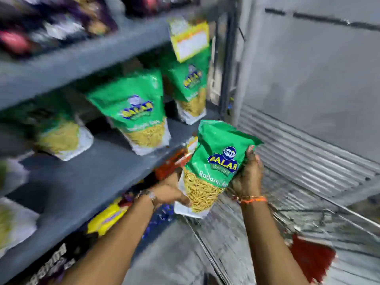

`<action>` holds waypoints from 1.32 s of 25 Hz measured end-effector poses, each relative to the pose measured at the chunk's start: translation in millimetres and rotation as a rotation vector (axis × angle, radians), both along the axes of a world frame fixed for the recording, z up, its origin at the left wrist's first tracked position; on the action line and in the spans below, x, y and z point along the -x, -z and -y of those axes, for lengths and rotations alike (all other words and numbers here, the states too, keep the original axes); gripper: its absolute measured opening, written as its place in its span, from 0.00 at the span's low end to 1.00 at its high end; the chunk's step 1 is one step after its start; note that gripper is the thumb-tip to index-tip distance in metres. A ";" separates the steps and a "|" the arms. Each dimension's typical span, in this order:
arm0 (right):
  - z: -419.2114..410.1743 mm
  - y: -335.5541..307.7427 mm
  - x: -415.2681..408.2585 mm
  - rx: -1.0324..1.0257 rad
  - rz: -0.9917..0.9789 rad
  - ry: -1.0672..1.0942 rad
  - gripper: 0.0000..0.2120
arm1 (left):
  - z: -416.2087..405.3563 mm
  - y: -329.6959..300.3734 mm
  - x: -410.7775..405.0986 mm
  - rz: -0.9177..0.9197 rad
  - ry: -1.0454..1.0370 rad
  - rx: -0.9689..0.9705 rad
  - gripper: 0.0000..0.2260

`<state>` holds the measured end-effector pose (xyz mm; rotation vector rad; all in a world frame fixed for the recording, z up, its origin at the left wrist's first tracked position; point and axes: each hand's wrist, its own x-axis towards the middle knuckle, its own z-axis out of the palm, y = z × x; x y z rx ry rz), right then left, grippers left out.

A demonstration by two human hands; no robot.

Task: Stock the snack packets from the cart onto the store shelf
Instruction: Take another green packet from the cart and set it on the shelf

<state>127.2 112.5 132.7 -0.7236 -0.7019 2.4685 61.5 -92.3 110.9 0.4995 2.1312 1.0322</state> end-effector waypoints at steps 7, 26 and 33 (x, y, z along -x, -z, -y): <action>152.7 -108.1 104.9 -0.422 -0.242 -0.245 0.08 | 158.0 -54.8 6.5 -0.221 -0.573 -0.183 0.26; 243.4 -29.9 163.3 -0.950 -0.207 -0.974 0.36 | 224.1 -114.1 109.2 -0.387 -1.239 -1.130 0.04; 245.9 -27.4 169.5 -1.085 -0.251 -1.027 0.39 | 234.4 -129.8 111.1 -0.499 -1.255 -1.124 0.11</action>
